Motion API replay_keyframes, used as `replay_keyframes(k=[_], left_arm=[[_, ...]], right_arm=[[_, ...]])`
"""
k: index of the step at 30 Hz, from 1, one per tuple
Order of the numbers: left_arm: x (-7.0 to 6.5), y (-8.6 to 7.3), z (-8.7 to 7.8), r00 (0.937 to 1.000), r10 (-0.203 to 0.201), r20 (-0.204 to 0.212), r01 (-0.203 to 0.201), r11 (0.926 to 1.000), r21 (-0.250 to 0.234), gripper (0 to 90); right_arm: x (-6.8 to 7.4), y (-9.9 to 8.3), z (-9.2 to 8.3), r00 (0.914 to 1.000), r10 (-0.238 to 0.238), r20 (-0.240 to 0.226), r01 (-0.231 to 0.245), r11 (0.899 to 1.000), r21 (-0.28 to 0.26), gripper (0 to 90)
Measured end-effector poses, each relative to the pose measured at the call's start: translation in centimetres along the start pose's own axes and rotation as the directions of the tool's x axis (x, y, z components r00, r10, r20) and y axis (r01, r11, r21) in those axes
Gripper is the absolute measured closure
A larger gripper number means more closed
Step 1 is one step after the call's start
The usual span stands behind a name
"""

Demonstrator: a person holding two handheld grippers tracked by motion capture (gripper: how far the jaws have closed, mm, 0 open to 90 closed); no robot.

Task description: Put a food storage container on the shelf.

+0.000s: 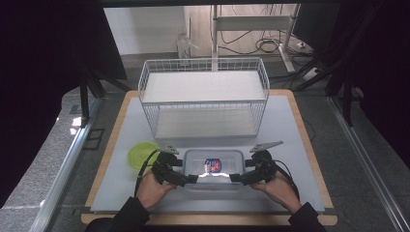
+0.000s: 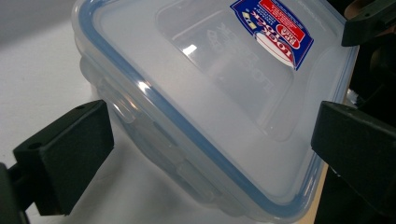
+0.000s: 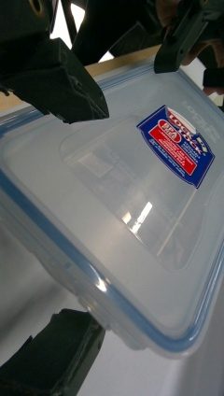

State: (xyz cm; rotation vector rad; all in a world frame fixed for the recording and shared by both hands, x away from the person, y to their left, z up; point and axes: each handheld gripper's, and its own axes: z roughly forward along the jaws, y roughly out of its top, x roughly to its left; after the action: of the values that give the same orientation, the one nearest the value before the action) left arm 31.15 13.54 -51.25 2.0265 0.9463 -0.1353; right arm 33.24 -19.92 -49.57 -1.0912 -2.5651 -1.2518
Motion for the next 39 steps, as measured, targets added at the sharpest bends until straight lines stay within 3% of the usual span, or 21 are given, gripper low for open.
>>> replay_keyframes(k=[4,6,10,22,27,29,30,31,33,35,39], left_arm=[[0.3,0.0,0.5,0.9985,-0.044,0.034,0.045,0.9990,-0.003,0.0],[0.2,0.0,0.4,0.9993,-0.030,0.023,0.030,0.9996,0.003,0.0],[-0.3,0.0,0.3,0.9998,-0.020,0.005,0.020,0.9997,0.013,0.8],[-1.9,-1.1,-1.3,0.9974,0.058,-0.042,-0.059,0.9981,-0.020,15.4],[-2.4,-1.9,-1.9,0.9963,0.073,-0.044,-0.074,0.9970,-0.022,20.3],[-2.7,-2.3,-2.1,0.9956,0.082,-0.045,-0.083,0.9964,-0.021,23.0],[-2.8,-2.5,-2.2,0.9947,0.091,-0.049,-0.092,0.9955,-0.022,25.7],[-2.9,-2.6,-2.3,0.9940,0.097,-0.051,-0.098,0.9949,-0.025,25.7],[-2.8,-2.7,-2.5,0.9955,0.086,-0.040,-0.088,0.9954,-0.038,28.2],[-2.5,-2.9,-2.8,0.9986,0.051,-0.011,-0.052,0.9962,-0.070,33.1],[-2.0,-3.2,-3.2,0.9992,0.030,0.024,-0.027,0.9944,-0.102,41.5]], right_arm=[[-0.3,0.1,0.4,0.9988,0.043,-0.025,-0.043,0.999,0.003,2.6],[-0.4,0.0,0.1,0.9973,0.067,-0.031,-0.067,0.998,0.008,7.8],[-0.1,-0.1,-0.3,0.9970,0.073,-0.025,-0.073,0.997,0.008,12.0],[2.3,-1.2,-1.6,0.9989,0.006,0.047,-0.006,1.000,0.010,21.3],[2.8,-1.7,-2.0,0.9987,-0.006,0.052,0.005,1.000,0.015,26.0],[2.9,-1.8,-2.3,0.9987,0.000,0.050,0.000,1.000,0.005,30.7],[2.7,-1.9,-2.8,0.9991,0.018,0.037,-0.016,0.999,-0.032,37.2],[2.7,-1.9,-2.8,0.9991,0.018,0.037,-0.016,0.999,-0.032,37.2],[2.5,-2.0,-3.1,0.9993,0.031,0.021,-0.030,0.999,-0.042,40.1],[2.5,-2.1,-3.2,0.9991,0.038,0.016,-0.037,0.998,-0.046,42.3],[2.3,-2.6,-3.8,0.9980,0.060,-0.019,-0.061,0.996,-0.066,48.8]])
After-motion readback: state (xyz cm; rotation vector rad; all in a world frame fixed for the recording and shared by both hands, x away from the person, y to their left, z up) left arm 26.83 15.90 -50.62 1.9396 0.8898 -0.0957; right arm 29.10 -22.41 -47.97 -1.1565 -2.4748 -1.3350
